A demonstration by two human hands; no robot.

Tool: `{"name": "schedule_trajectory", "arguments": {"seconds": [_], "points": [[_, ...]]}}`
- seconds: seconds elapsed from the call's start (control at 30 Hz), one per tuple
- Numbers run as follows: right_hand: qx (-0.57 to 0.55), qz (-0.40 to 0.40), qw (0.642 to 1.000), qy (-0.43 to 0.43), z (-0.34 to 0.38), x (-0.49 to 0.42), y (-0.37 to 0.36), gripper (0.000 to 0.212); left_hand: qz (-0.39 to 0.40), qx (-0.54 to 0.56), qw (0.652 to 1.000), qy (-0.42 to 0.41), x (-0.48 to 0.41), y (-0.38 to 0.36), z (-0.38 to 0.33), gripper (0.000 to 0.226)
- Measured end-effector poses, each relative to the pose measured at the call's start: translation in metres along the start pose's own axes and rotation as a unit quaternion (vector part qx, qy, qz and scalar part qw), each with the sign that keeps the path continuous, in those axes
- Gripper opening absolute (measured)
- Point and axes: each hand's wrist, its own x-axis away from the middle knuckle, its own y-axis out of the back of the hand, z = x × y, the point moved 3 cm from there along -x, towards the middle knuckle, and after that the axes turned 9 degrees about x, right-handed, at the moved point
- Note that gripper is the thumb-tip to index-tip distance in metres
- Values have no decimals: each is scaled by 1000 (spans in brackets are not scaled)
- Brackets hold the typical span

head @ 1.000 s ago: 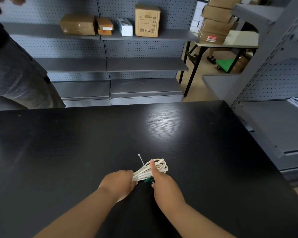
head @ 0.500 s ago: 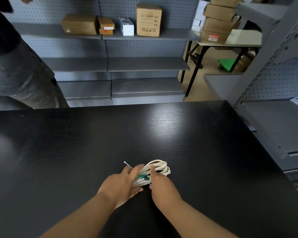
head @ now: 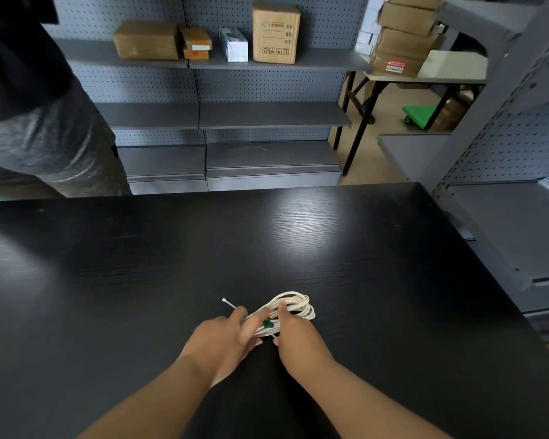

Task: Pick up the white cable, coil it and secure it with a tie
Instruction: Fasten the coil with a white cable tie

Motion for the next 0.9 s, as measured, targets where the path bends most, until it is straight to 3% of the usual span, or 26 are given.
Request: {"name": "schedule_trajectory", "arguments": {"seconds": [0.43, 0.67, 0.9], "points": [[-35, 11, 999, -9, 1, 1, 1, 69, 63, -101, 993, 24, 0, -12, -4, 57], [-236, -60, 970, -27, -5, 16, -13, 64, 51, -92, 994, 40, 0, -10, -6, 58], [-372, -110, 917, -89, -13, 28, -31, 30, 44, -81, 995, 45, 0, -10, -5, 59]]}}
